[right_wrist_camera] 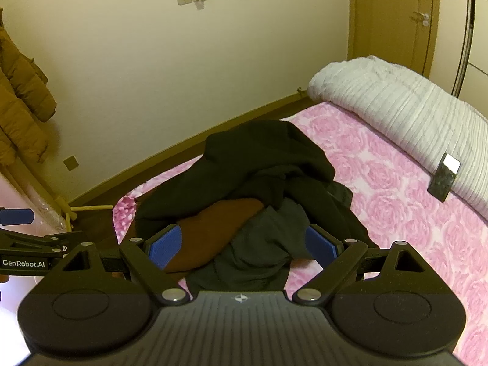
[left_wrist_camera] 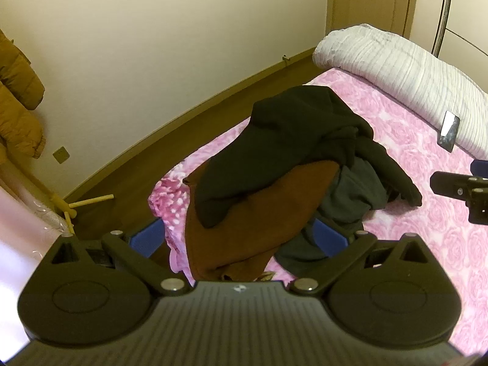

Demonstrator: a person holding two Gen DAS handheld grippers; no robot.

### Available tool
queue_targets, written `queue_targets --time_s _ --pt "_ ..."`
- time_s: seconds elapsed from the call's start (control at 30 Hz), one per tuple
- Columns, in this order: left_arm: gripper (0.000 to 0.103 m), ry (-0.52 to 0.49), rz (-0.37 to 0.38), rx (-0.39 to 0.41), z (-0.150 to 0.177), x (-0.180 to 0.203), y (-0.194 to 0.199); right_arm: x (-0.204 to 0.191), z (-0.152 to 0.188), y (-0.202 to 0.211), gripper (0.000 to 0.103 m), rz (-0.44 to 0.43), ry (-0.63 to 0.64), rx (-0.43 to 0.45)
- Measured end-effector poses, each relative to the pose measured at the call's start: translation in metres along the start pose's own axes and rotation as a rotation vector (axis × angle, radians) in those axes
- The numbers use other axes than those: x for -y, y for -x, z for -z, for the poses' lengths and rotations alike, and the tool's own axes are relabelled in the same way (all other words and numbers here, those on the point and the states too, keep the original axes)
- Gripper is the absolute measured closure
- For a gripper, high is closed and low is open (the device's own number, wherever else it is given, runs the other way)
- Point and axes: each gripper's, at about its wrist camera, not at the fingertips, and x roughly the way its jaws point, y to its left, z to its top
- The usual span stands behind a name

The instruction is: Fold clothes

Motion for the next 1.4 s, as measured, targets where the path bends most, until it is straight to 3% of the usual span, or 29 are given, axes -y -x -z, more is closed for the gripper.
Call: queue_targets --time_s 0.77,1.4 --pt "0.001 -0.025 -0.037 -0.039 -0.012 0.036 -0.011 0.04 -0.004 -0.015 0.013 -0.032 -0.031 -0.02" --pt "0.001 -0.021 -0.059 -0.054 -0.009 0.031 -0.005 0.042 -0.003 -0.024 0.013 -0.056 -0.029 -0.04"
